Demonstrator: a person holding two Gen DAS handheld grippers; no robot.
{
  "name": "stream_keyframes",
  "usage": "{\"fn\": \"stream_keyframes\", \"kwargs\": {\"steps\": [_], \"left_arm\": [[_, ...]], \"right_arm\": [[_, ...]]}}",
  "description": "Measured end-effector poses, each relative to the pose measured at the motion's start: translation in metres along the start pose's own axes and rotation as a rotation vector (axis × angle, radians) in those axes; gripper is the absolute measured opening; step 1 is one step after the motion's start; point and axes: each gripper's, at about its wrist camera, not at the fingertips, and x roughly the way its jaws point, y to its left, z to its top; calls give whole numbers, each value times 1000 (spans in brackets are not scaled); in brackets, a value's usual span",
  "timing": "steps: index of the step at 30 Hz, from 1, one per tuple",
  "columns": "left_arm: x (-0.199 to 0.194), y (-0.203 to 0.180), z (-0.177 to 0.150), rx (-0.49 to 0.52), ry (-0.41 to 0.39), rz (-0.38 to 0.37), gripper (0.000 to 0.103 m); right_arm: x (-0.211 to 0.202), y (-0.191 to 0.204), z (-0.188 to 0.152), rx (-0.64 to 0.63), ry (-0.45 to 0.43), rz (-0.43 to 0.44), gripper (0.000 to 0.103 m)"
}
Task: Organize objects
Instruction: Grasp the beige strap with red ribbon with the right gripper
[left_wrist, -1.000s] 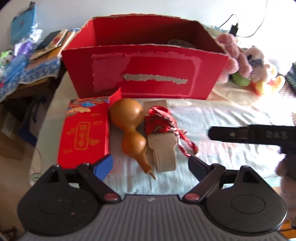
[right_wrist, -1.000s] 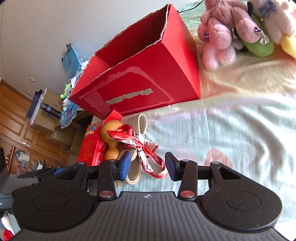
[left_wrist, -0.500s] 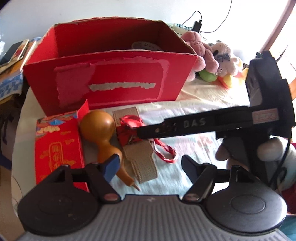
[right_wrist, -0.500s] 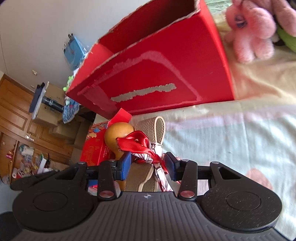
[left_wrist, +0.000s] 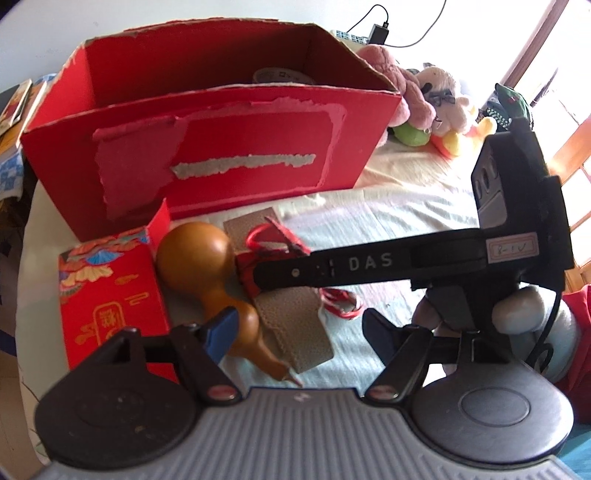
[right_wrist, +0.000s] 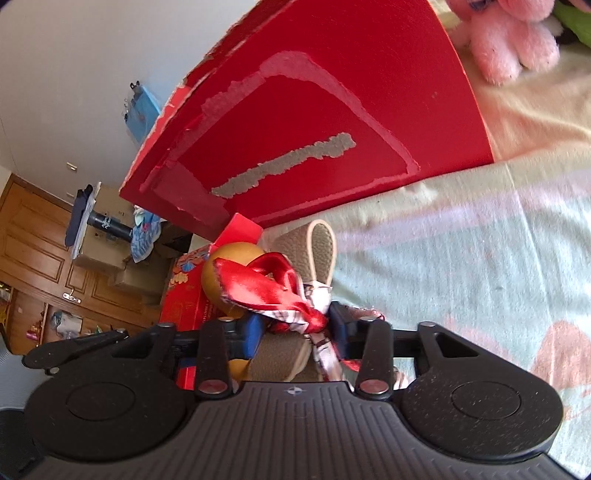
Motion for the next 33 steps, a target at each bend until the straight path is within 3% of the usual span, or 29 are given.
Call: {"fn": "stream_keyframes", "kwargs": {"steps": [4,10,17,24,33], "left_arm": [[8,-4,3,1,10,16,75],[25,-17,12,-23,30,44,81],[54,-42,22,-49,78,25,82],[76,-73,34,-45,99,-18,60],[77,-125,64,23,29,-59,54]], "right_arm": [[-7,-14,3,68,21,42,29],[-27,-25,7,43,47,40,28],[-51,-43,14,36,65,41,28],[-77,-61,23,43,72,45,28],[-132,-82,33,85,-6,55,28]]}}
